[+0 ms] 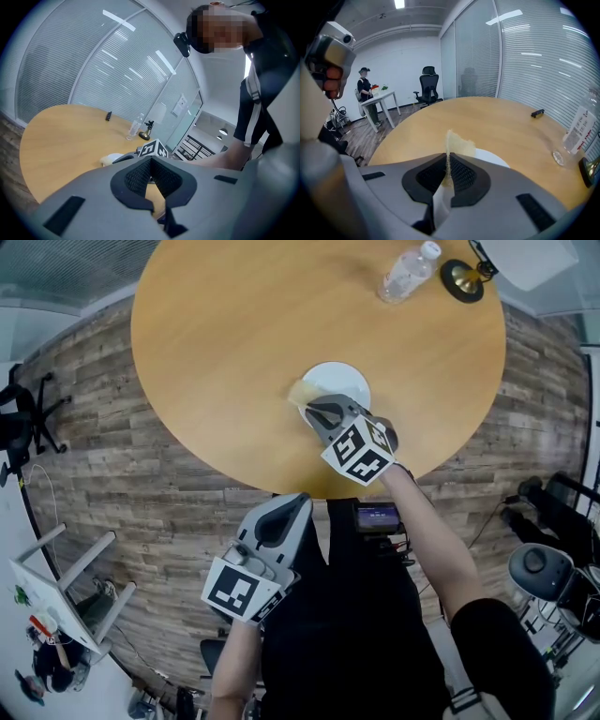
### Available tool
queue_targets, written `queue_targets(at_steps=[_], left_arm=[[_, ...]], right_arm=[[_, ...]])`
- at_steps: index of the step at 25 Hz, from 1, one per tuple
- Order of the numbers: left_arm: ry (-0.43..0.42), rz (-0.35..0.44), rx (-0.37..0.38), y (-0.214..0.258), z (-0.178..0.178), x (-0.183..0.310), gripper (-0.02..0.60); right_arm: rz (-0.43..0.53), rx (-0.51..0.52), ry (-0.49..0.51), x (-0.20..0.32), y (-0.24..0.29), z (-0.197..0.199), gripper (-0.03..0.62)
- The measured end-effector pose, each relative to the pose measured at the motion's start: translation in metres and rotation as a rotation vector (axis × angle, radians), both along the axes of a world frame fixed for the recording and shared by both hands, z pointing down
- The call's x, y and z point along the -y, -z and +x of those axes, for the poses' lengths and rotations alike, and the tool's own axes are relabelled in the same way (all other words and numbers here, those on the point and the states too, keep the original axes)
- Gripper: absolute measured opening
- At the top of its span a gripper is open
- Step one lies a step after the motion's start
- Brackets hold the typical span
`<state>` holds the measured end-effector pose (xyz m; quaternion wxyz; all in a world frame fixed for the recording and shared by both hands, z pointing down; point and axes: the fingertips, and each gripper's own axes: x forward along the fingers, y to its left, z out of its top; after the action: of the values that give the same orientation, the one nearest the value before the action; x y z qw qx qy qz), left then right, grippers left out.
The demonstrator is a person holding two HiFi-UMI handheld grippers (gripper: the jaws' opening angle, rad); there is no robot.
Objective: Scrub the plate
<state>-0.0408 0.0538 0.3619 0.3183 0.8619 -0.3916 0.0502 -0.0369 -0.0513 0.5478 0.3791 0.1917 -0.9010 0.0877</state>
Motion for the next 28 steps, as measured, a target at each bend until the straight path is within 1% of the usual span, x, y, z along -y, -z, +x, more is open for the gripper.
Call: queue_targets(at_steps=[10, 19, 28], left_arm=[[-0.014, -0.006, -0.004, -0.001, 0.004, 0.001, 0.011], [-0.013, -0.010, 0.000, -0.002, -0.001, 0.004, 0.011], [-0.014, -0.006, 0.008, -0.002, 0.003, 0.007, 0.011]], right_arm=[[0.009, -0.016, -0.034, 0.016, -0.003, 0.011, 0.029], [0.024, -0.045, -0.051, 0.027, -0.004, 0.023, 0.029], [0.036, -0.056, -0.112, 0.040, -0.004, 0.048, 0.028]])
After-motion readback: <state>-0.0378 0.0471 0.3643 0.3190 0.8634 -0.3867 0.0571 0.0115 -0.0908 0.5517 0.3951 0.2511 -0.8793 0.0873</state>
